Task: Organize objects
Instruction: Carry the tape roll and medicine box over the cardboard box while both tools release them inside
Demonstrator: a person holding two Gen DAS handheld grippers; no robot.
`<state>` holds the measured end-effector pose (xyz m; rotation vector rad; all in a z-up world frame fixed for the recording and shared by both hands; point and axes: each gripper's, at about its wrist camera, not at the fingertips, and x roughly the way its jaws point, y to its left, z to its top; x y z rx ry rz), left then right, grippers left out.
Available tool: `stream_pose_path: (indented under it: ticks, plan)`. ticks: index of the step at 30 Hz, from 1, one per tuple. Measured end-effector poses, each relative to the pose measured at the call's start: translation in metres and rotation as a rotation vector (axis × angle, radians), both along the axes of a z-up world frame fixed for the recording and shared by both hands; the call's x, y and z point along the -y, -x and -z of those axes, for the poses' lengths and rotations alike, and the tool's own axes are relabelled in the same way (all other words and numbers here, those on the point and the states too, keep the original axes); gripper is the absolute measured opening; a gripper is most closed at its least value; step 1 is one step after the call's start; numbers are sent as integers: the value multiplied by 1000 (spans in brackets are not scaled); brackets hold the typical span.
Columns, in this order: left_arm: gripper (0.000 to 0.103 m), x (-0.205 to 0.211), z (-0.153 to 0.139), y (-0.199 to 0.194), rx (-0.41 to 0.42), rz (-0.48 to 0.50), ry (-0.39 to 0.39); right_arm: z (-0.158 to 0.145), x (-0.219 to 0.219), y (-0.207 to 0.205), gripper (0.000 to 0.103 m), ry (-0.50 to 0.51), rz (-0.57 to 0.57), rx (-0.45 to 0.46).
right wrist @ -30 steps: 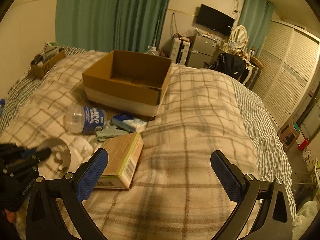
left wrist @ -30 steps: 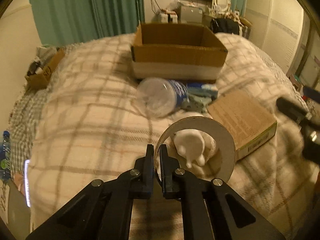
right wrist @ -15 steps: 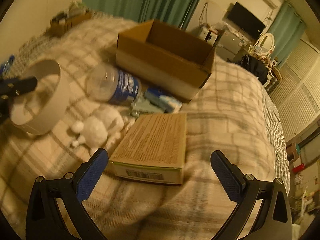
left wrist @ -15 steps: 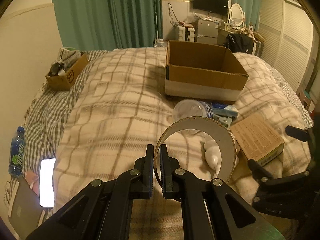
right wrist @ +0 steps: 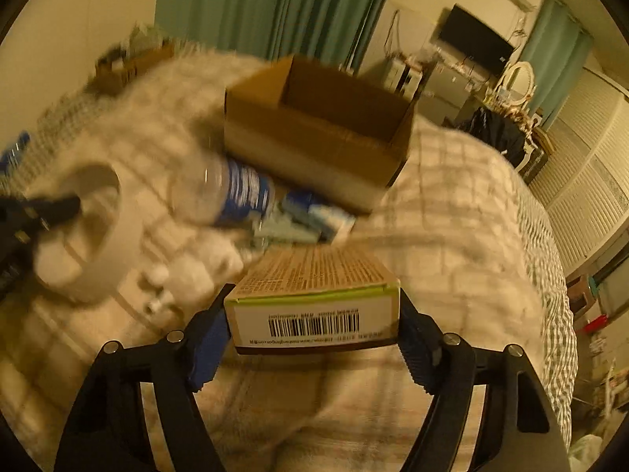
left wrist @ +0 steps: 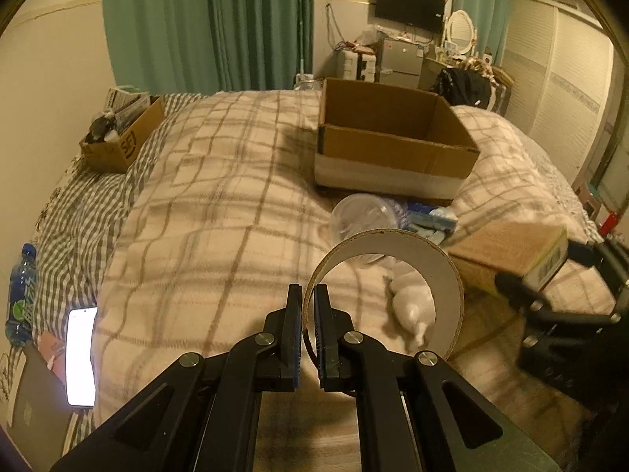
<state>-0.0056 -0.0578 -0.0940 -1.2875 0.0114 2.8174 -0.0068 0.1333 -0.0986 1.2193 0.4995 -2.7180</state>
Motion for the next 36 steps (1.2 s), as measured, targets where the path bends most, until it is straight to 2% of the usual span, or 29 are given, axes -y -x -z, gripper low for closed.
stream_pose_path:
  ticks: [3, 6, 9, 14, 19, 22, 26, 30, 32, 36]
  plan:
    - [5, -4, -14, 6, -6, 31, -35, -29, -4, -1, 74, 14, -10, -72]
    - [5, -9, -39, 16, -61, 44, -15, -66, -13, 3, 74, 68, -24, -140]
    - [5, -15, -70, 36, -111, 72, -31, -105, -16, 10, 74, 72, -38, -224]
    - [5, -30, -126, 97, -203, 93, -4, -166, -18, 43, 74, 94, -70, -344]
    - [5, -42, -144, 167, -192, 82, -18, -202, -18, 109, 74, 138, -71, -381]
    - [5, -50, -137, 210, -178, 44, 26, -202, -20, 152, 74, 135, -50, -375]
    - [5, -53, -103, 253, -119, 31, 6, -180, -28, 212, 74, 169, -14, -304]
    - [5, -61, -66, 277, -68, 40, 31, -134, -32, 263, 74, 179, 20, -202]
    - [5, -63, -44, 282, -45, 44, 57, -111, -33, 277, 74, 193, 22, -160]
    - [6, -66, -21, 290, -20, 66, 69, -75, -37, 285, 74, 232, 24, -119]
